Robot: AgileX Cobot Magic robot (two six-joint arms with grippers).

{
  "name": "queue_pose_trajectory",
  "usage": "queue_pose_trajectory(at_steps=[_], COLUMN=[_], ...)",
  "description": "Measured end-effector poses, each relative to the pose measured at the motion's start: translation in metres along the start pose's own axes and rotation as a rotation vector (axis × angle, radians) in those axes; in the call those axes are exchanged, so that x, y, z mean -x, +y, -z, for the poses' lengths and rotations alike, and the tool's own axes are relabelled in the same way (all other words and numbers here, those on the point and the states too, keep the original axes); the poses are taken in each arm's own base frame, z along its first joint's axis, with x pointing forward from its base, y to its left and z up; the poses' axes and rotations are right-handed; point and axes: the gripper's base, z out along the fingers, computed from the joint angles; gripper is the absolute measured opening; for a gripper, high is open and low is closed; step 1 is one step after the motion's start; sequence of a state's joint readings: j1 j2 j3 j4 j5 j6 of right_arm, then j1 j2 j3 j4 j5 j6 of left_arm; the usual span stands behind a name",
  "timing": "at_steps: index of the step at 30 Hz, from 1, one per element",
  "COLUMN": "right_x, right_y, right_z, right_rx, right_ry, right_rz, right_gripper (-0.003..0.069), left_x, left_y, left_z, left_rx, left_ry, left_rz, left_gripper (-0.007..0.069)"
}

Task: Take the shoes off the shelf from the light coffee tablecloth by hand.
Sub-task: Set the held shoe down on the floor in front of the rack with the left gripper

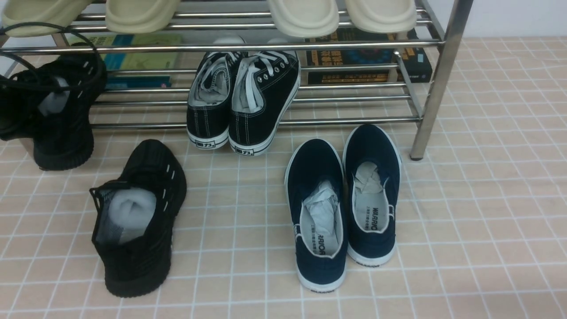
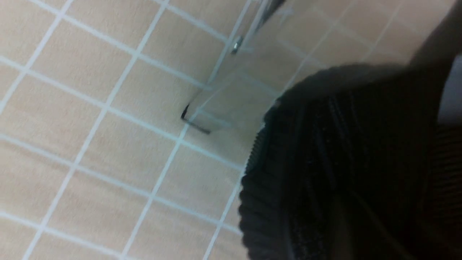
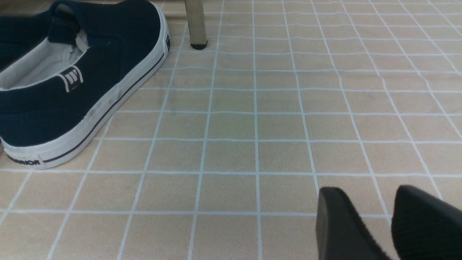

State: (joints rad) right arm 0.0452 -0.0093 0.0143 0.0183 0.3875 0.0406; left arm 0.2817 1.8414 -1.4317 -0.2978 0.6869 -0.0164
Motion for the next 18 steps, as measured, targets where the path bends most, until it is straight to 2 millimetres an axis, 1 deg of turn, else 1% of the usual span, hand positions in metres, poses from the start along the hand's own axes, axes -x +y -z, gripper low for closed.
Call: queue_pose_trajectory(at_steps=[2,6,7,11,14,17,18], right_x=[0.0,0.0,0.0,0.0,0.0,0.0,0.0], right_y=[0.0,0.0,0.0,0.0,0.0,0.0,0.0], right_z=[0.0,0.0,0.0,0.0,0.0,0.0,0.0], right_rx=[0.0,0.0,0.0,0.0,0.0,0.0,0.0], right_ry=[0.0,0.0,0.0,0.0,0.0,0.0,0.0], right_rz=[0.0,0.001,0.001,0.001,0.001,0.001,0.001], right_gripper=[0.024,0.024,0.024,0.024,0.024,0.024,0.024], left_x=[-0.002,-0.006,-0.007,-0.014,-0.023,-0.031,-0.038], left_y=[0.0,-0.005,-0.006,-0.013,-0.014,-0.013,-0.011], left_z=[0.007,0.039,0.048,0.098,0.131,0.147,0.154], left_rx=[0.011,0.032,0.036,0.062,0.088,0.109,0.128], left_ry=[0.02,0.055,0.055,0.035,0.046,0.041,0.035], left_rz=[-0.019,-0.07,-0.083,-0.14,-0.158,-0.149,-0.135], left_gripper=[0.0017,0.0014,0.0013,0.0013,0.0013,0.0013,0.0013])
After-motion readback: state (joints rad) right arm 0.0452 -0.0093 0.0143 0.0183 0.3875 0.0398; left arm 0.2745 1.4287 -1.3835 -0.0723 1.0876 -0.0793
